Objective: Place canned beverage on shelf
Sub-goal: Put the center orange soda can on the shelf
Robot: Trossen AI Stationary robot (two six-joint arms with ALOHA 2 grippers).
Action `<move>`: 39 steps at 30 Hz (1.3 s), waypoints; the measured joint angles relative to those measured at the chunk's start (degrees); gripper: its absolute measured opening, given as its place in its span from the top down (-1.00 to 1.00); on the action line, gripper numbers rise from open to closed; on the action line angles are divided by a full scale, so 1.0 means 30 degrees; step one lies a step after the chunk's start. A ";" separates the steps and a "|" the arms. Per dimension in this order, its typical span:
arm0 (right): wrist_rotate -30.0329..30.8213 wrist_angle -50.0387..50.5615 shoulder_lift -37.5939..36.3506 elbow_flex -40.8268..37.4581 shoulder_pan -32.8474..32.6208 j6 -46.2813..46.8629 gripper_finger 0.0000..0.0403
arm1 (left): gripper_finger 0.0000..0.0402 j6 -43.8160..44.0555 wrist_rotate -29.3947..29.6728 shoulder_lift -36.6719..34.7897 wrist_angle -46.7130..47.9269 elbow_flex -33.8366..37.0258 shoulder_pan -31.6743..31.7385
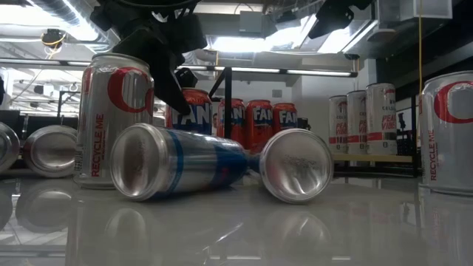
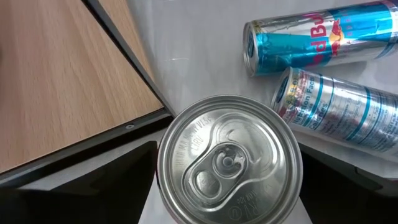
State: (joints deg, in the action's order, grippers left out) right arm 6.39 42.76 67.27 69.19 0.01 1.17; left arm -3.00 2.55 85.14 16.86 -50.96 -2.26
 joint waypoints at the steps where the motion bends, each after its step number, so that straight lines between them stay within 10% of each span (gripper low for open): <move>1: 0.0000 0.0000 0.0006 0.0000 0.0000 -0.0007 -0.69 | -0.71 0.0141 -0.0006 0.0000 0.0002 0.0000 0.0000; 31: -0.0012 -0.1170 0.0026 0.0000 -0.0004 0.0004 -0.69 | -0.94 0.0816 0.0525 -0.1731 -0.0289 -0.0007 -0.0176; 39: -0.2834 -0.4670 0.0891 0.0000 -0.0007 0.0014 -0.69 | -0.94 0.0927 0.0959 -0.4340 0.0567 -0.0013 -0.0176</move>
State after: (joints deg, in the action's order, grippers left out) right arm -2.11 28.75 69.94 69.19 -0.01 1.21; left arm -0.22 5.42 72.12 18.56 -51.00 -2.79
